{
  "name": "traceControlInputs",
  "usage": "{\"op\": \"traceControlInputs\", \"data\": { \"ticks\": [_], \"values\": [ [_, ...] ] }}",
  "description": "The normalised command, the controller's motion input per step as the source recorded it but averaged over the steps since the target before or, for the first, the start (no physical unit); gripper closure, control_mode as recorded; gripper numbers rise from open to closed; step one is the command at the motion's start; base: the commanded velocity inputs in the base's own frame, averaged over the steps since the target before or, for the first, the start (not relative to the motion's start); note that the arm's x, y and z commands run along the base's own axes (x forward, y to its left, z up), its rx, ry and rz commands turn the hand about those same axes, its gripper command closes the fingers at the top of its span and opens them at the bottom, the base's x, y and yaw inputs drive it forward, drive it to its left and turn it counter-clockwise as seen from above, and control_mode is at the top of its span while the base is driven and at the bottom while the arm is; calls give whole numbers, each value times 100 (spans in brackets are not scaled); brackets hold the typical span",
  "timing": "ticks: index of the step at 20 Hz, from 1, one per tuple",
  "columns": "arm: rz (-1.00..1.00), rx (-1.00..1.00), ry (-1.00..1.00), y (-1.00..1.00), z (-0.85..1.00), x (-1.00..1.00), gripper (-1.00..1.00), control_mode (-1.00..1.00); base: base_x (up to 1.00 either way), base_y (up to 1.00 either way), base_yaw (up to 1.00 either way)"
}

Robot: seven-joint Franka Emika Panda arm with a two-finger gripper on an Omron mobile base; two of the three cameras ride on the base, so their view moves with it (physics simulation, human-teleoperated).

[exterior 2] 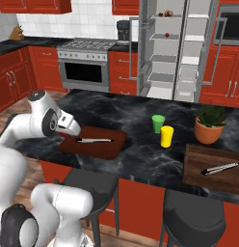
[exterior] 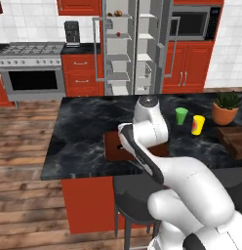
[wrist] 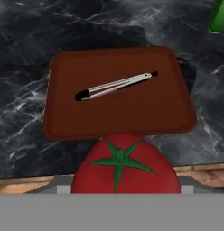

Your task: Gather the bell pepper and tomato from the fridge and place them on a tray on the dining counter. Then gather the chicken drumsticks from the fridge and place them on the other tray.

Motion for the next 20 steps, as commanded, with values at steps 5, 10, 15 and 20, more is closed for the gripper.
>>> {"op": "traceControlInputs", "data": {
  "ticks": [5, 10, 15, 20],
  "values": [
    [-1, 0, 0, 0, -52, 50, 100, -100, 0, 0, 0],
    [0, 0, 1, 0, -44, 51, 100, -100, 0, 0, 0],
    [0, 0, 2, 0, -43, 45, 100, -100, 0, 0, 0],
    [-1, 0, 4, 2, -33, 43, 100, -100, 0, 0, 0]
  ]
}}
